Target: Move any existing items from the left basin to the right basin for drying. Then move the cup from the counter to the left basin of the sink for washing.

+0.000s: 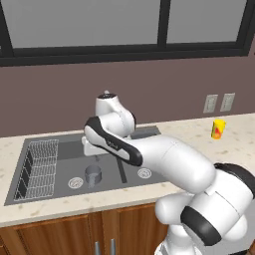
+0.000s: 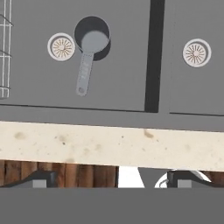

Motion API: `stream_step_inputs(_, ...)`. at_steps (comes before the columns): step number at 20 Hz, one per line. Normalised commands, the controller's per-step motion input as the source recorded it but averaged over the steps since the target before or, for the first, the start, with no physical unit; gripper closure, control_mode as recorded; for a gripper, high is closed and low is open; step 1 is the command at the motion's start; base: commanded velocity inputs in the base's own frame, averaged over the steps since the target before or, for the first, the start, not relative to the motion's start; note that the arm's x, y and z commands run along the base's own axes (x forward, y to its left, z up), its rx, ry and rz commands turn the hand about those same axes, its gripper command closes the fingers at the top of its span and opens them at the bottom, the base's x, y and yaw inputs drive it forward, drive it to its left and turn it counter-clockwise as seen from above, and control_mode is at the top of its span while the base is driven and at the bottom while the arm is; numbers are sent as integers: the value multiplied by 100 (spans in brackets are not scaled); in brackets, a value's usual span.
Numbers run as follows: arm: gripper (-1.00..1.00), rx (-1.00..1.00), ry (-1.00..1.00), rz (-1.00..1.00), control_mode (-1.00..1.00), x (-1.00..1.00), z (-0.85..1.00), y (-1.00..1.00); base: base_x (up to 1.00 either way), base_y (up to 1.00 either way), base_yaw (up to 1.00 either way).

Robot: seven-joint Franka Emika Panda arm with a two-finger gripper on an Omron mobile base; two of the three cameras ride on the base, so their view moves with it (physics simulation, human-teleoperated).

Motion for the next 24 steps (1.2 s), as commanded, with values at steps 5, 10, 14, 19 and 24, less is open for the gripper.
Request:
stream_step_inputs(5,-100,-1,0,-2,-100,19,-29,19,0,0,0)
stream_step_inputs(10,-100,-1,0,-1,-100,17,-26,16,0,0,0)
stream_step_inputs(14,-100,0,0,-1,-100,13,-29,13,0,0,0)
stream_step_inputs(19,-100,0,1,-1,-100,20,-32,12,0,0,0)
stream_step_inputs(24,-100,0,0,0,-100,21,-29,3,0,0,0)
